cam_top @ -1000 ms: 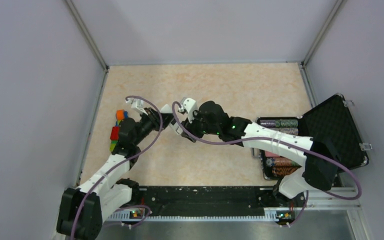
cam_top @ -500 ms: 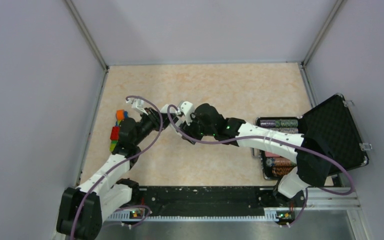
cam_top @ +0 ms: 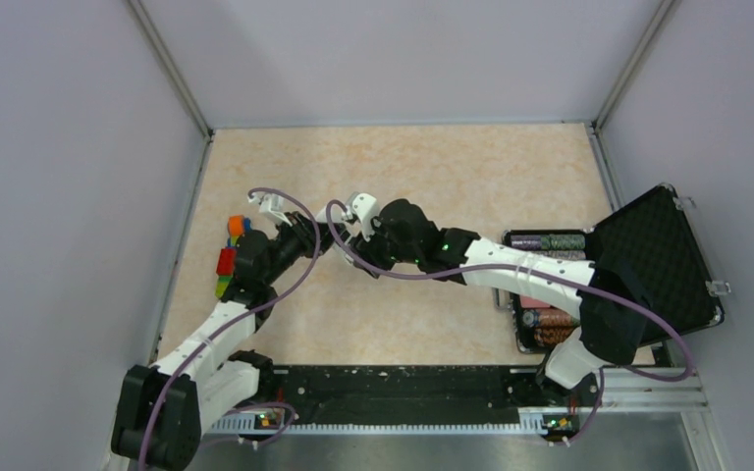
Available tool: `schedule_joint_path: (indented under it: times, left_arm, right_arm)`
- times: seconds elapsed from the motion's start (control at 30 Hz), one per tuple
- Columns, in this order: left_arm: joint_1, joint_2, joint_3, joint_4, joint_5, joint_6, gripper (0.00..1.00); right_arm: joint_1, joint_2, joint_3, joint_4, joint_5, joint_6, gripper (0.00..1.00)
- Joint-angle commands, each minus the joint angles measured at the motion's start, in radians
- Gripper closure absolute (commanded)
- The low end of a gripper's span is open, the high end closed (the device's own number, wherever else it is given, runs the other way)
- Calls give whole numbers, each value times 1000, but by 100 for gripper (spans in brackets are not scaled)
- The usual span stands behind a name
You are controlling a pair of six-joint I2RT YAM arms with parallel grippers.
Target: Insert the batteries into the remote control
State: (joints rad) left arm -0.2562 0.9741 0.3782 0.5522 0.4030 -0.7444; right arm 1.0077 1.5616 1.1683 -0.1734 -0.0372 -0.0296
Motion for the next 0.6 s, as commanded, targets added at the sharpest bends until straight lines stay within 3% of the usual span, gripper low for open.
schedule_joint_path:
  times: [0.0, 0.57]
  left_arm:
    - [-3, -4, 45, 49, -4, 24, 100]
    - [-3, -8, 56, 31, -38, 27, 100]
  right_arm:
    - [14, 23, 79, 16, 24, 5, 62]
    - [14, 39, 72, -13, 8, -1, 62]
